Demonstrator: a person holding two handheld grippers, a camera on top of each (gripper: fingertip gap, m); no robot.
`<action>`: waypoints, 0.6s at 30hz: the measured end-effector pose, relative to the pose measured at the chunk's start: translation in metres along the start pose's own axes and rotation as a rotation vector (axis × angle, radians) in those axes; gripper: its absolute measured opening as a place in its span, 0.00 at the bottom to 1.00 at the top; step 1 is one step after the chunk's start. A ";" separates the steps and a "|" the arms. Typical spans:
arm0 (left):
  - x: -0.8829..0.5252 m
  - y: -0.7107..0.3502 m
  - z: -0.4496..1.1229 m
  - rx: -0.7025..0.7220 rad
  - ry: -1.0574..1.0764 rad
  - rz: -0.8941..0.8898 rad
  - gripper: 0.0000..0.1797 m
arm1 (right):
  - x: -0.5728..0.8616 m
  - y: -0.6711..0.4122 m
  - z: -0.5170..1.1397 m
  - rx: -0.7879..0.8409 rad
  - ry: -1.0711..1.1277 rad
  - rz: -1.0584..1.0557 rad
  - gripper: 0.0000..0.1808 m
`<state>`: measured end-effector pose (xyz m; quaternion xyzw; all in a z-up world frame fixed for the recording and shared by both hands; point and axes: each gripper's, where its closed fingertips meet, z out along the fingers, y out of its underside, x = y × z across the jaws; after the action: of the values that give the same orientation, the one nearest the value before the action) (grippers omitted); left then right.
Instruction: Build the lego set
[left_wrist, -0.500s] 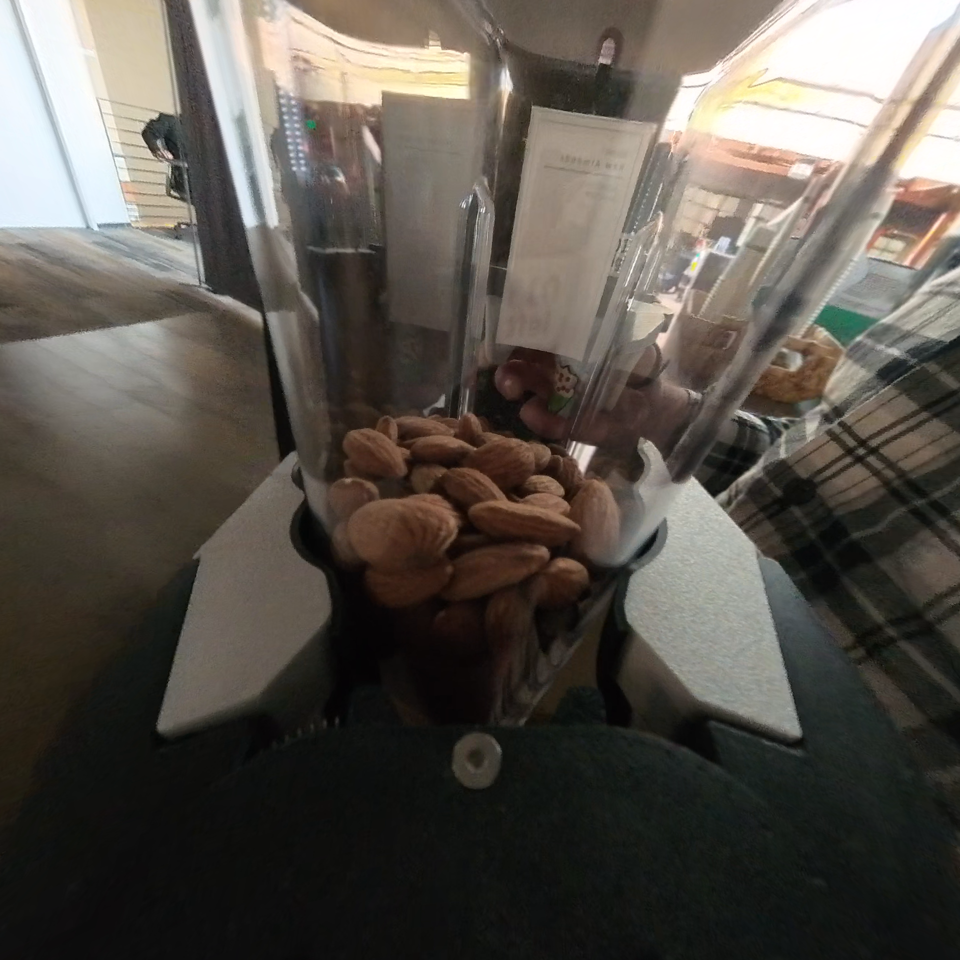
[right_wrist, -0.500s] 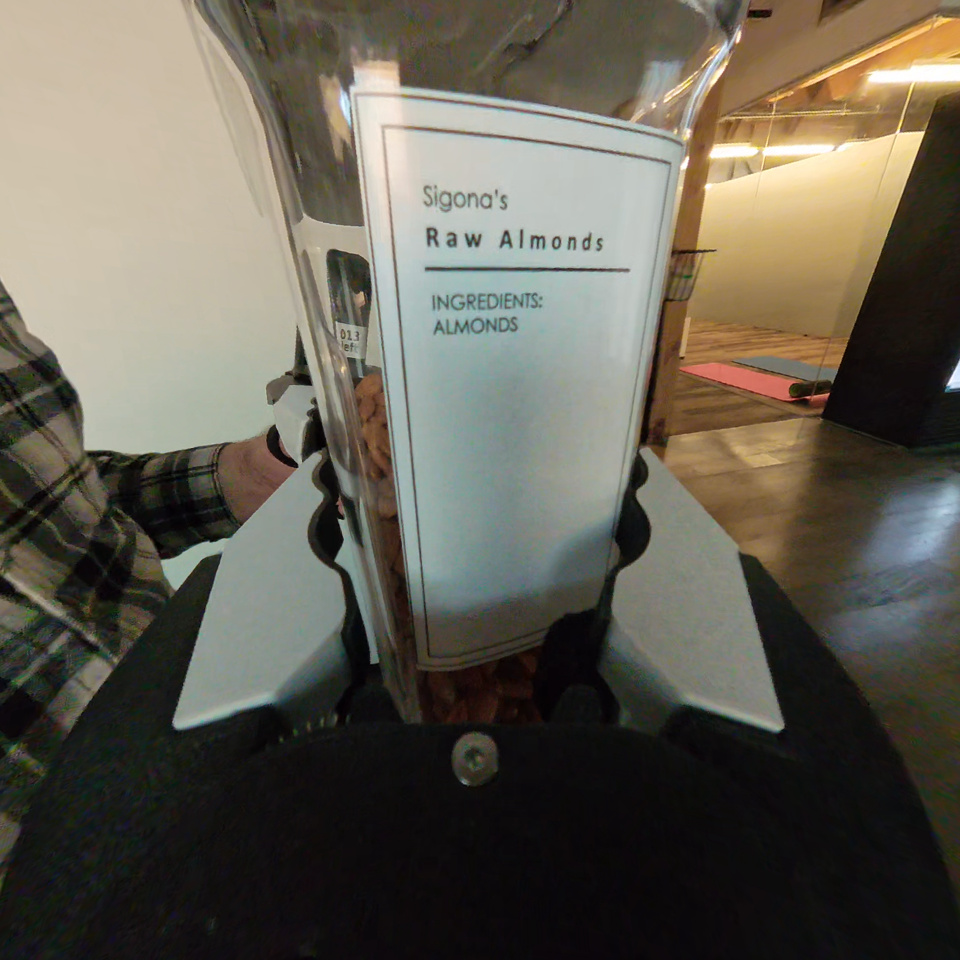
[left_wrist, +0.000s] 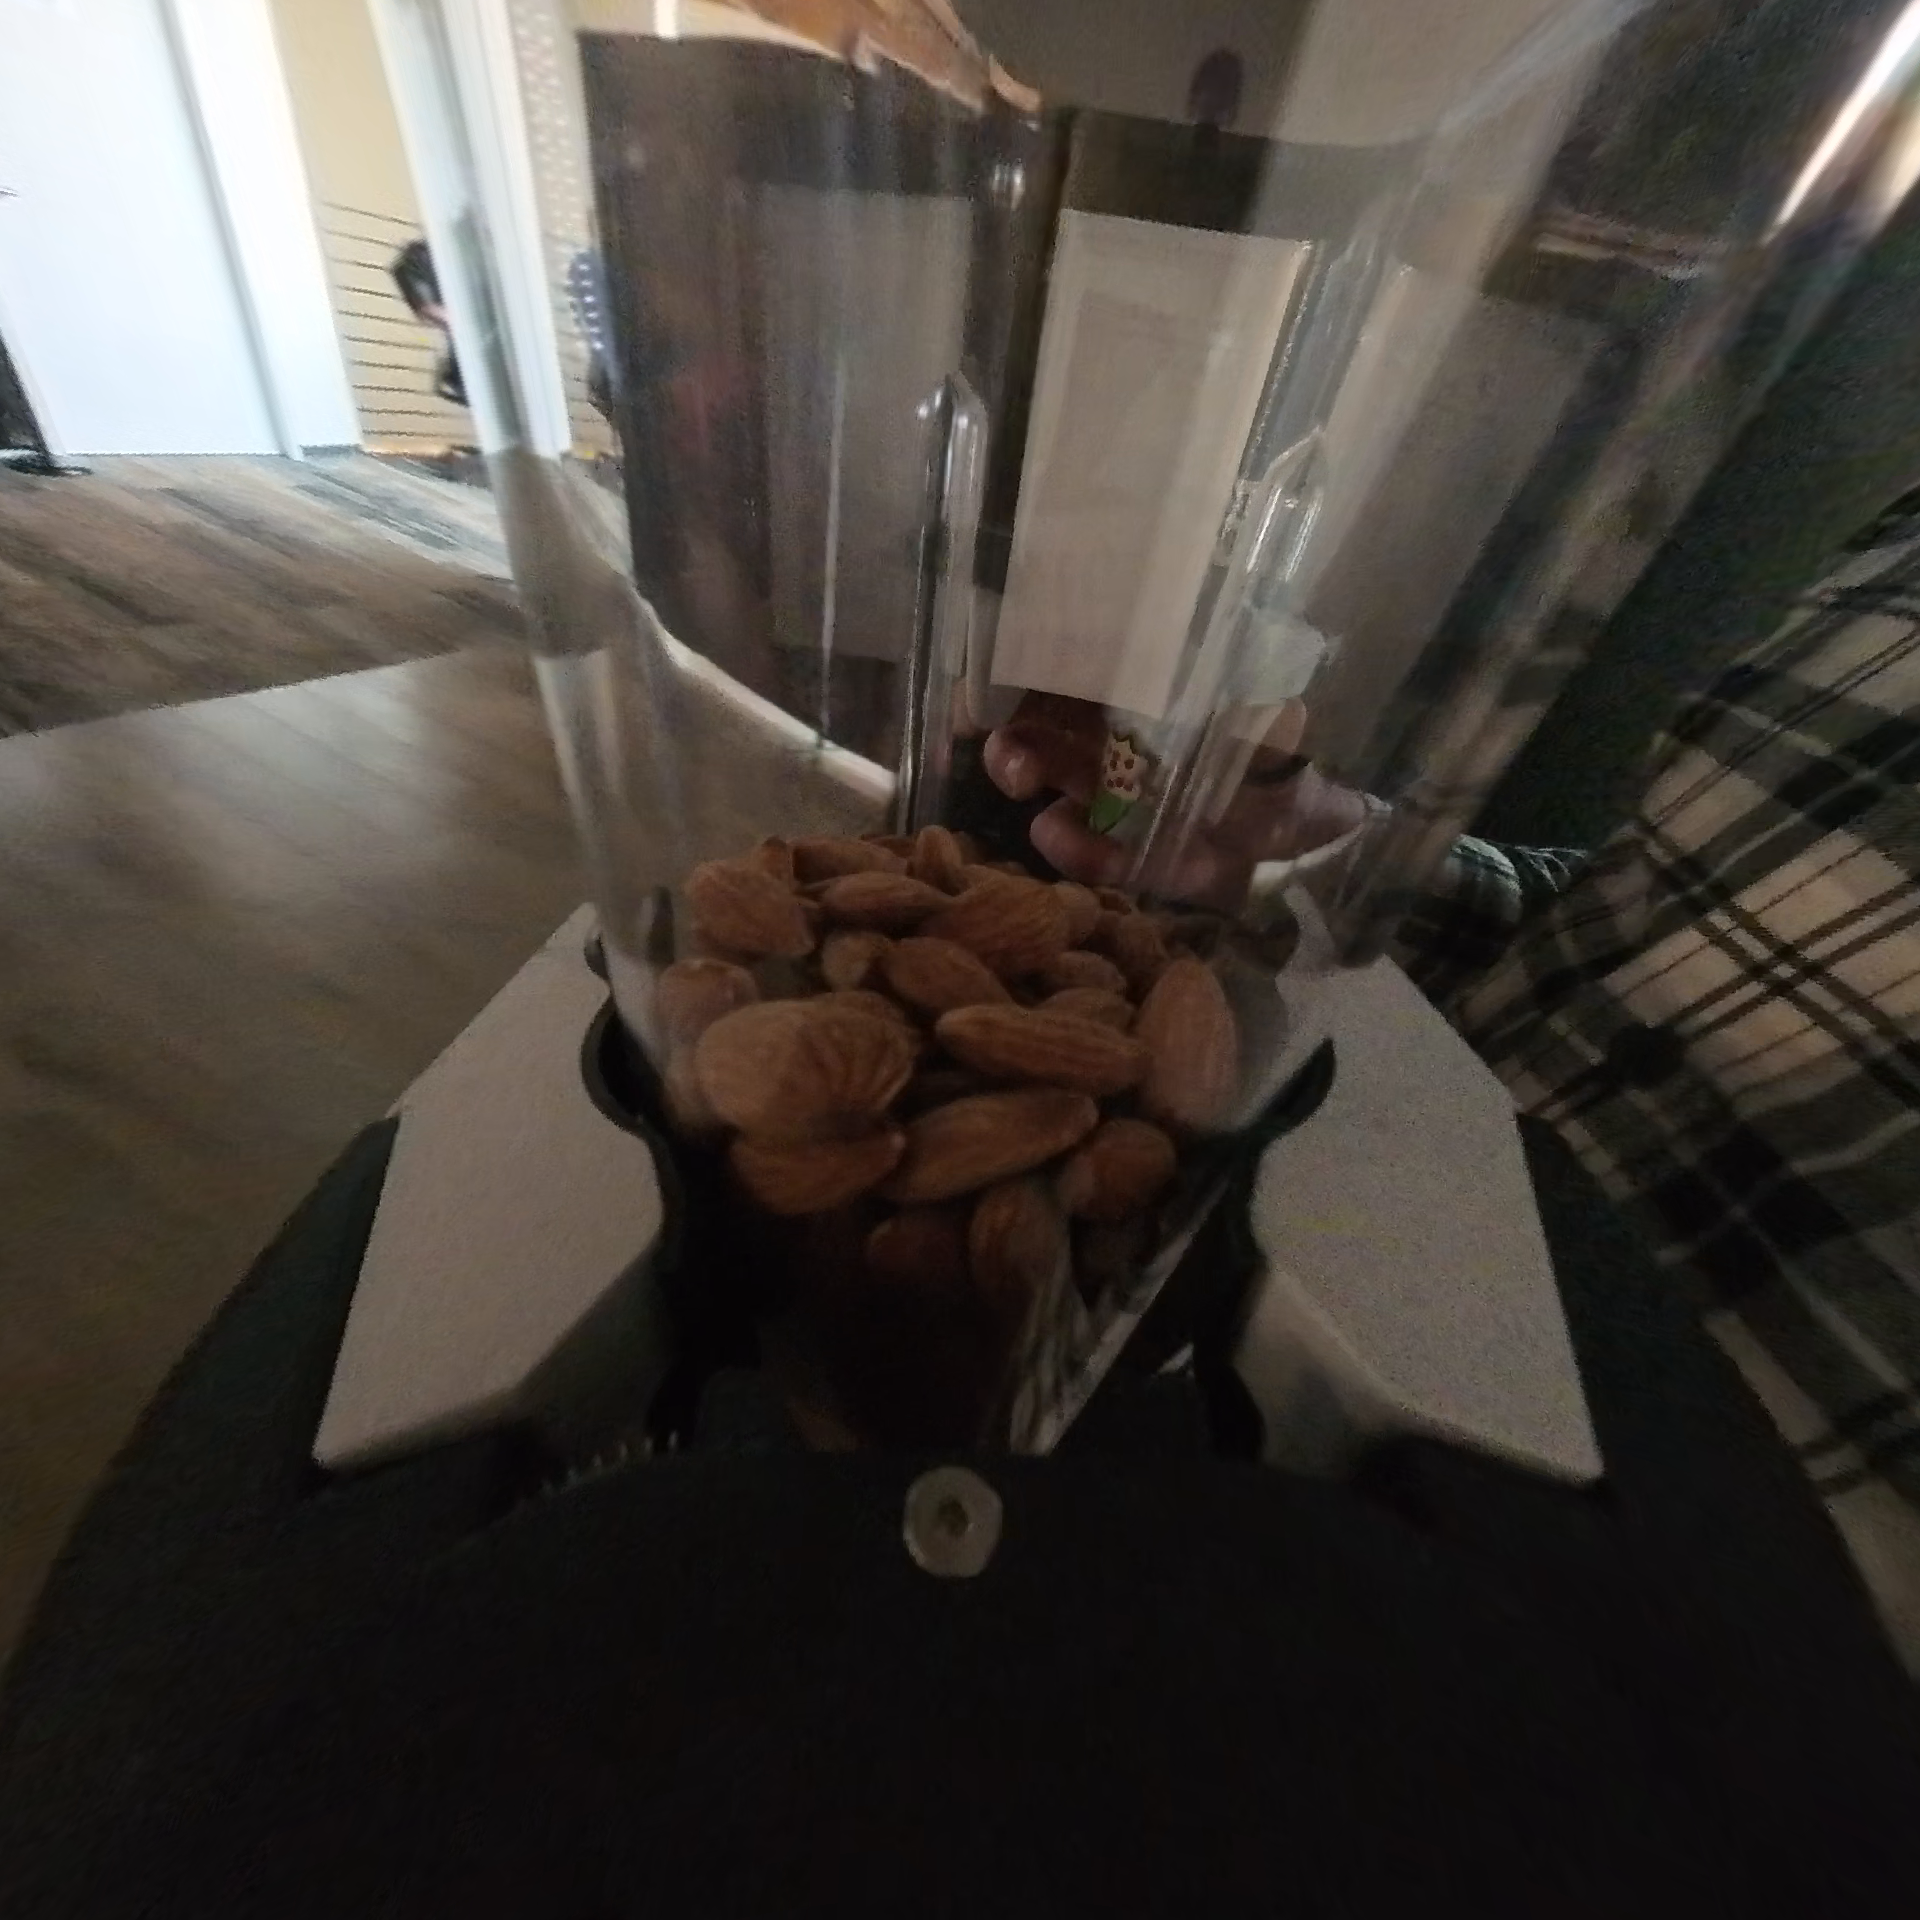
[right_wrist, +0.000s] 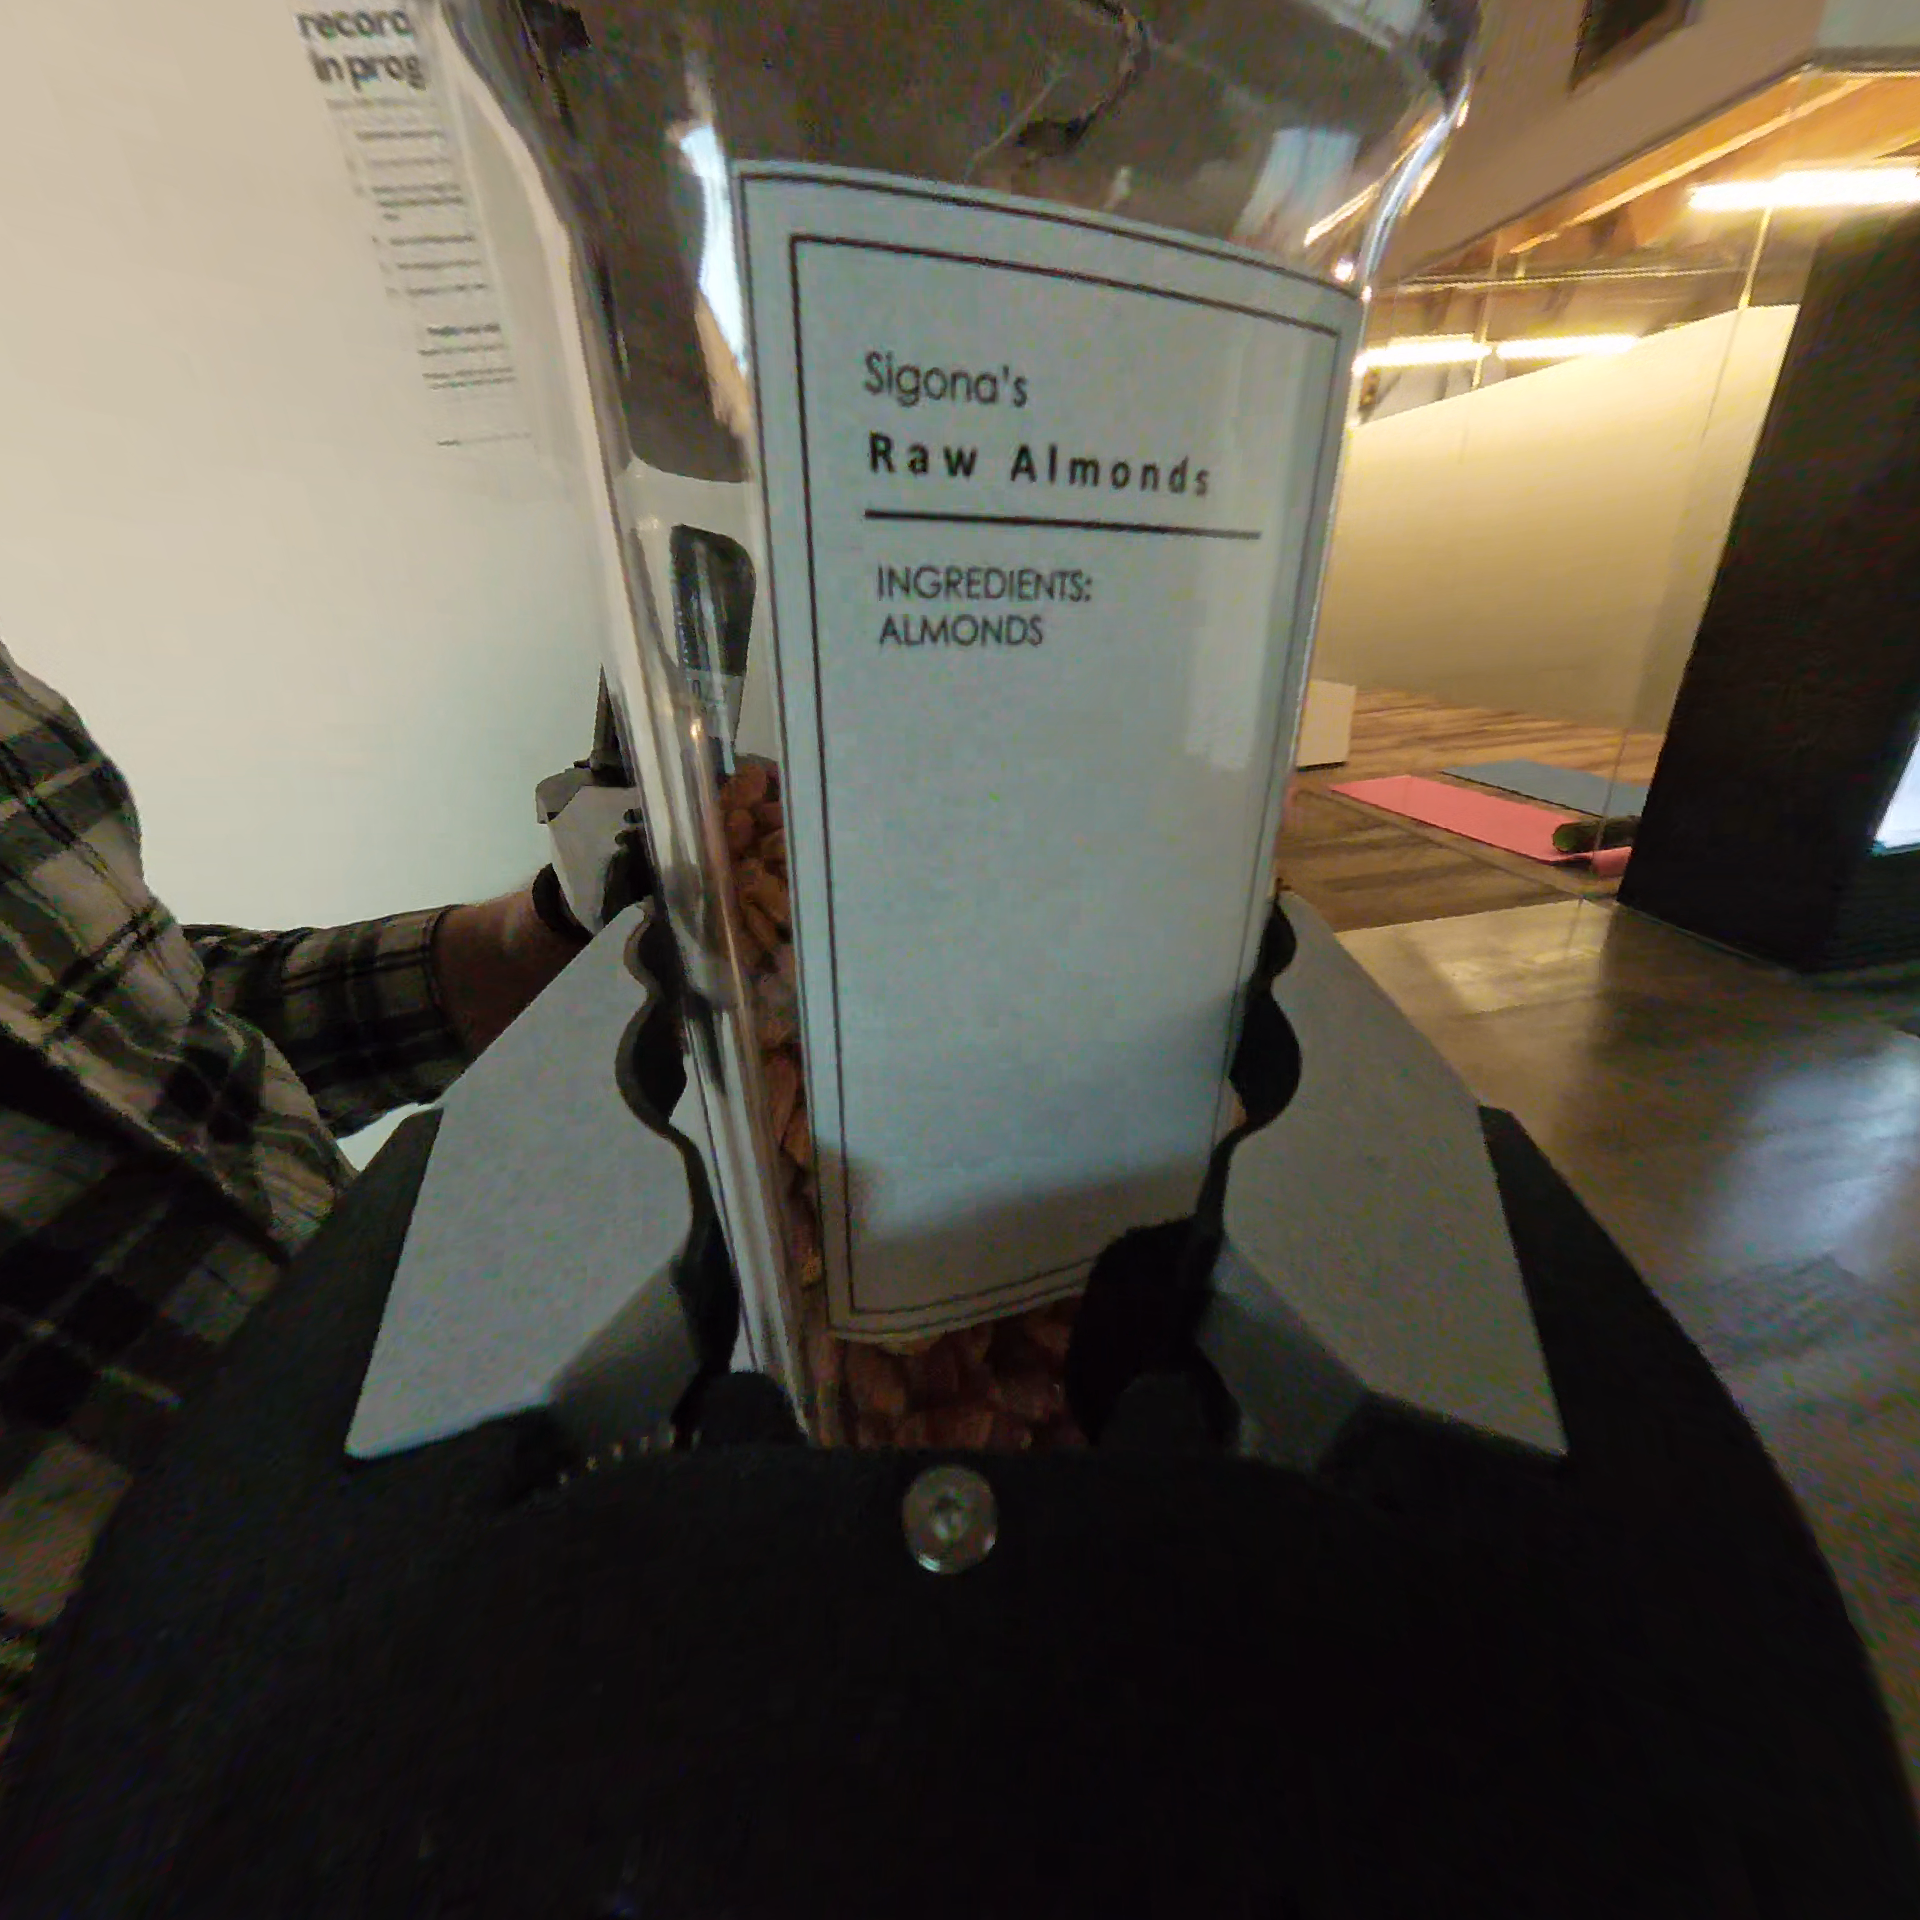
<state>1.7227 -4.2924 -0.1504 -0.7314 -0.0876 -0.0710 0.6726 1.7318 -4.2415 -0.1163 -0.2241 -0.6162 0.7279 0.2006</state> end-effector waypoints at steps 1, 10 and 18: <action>-0.030 -0.004 0.004 0.015 -0.020 0.000 0.66 | 0.026 0.002 0.014 0.001 -0.023 -0.007 0.59; -0.291 -0.078 0.028 0.099 -0.253 -0.037 0.66 | 0.269 -0.012 0.162 0.003 -0.281 0.004 0.59; -0.494 -0.118 -0.014 0.193 -0.337 -0.079 0.66 | 0.413 -0.008 0.319 -0.020 -0.430 0.006 0.57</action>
<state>1.2154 -4.3132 -0.1442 -0.6611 -0.2340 0.0346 0.7121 1.2107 -4.2628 -0.0965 -0.0675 -0.6513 0.7535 0.0599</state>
